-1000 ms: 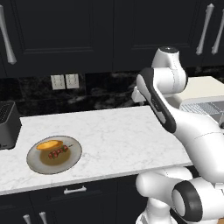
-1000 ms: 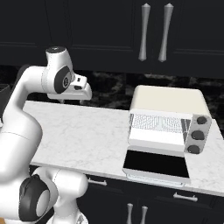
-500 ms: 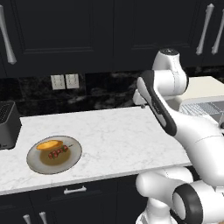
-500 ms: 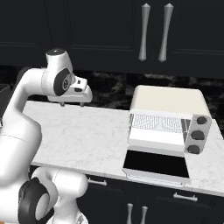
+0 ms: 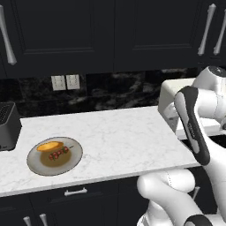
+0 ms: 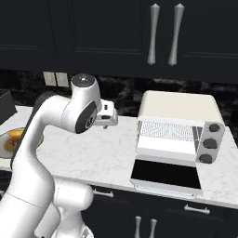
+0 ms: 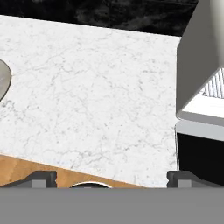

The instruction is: Pick up the kebab skewer and baguette bread, and place them inside the toaster oven. Close the toaster oven door and start by setting the timer.

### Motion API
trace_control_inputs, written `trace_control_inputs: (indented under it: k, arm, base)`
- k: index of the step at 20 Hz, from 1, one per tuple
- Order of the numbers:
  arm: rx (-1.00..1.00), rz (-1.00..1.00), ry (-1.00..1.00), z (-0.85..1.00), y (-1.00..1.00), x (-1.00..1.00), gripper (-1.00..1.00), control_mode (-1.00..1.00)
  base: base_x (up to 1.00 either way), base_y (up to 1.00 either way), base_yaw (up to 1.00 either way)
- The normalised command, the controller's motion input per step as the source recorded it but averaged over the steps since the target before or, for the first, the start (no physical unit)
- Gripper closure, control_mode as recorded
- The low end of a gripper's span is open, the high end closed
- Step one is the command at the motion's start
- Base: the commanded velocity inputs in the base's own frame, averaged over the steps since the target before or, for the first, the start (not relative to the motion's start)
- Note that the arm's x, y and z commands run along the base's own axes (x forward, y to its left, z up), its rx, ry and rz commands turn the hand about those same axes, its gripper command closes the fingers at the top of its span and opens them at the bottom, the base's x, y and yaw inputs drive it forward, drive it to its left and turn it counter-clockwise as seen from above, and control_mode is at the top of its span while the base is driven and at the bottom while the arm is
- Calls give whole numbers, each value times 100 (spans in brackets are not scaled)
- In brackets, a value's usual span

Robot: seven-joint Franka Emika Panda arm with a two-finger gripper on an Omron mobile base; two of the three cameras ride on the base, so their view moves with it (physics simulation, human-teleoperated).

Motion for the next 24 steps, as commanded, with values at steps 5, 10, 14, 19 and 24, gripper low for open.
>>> trace_control_inputs:
  k: [5,10,14,19,24]
  arm:
    - [3,2,-33,-31,-89,-4,-100,-100]
    - [6,1,-36,-21,-98,7,-100,-100]
    - [11,0,-15,-4,-97,35,-100,-100]
    - [10,0,-12,-8,-80,49,-100,-100]
    - [6,0,-11,-10,-46,47,-100,-100]
  base:
    - [0,0,0]
    - [0,0,0]
    - [0,0,0]
    - [0,0,0]
    - [0,0,0]
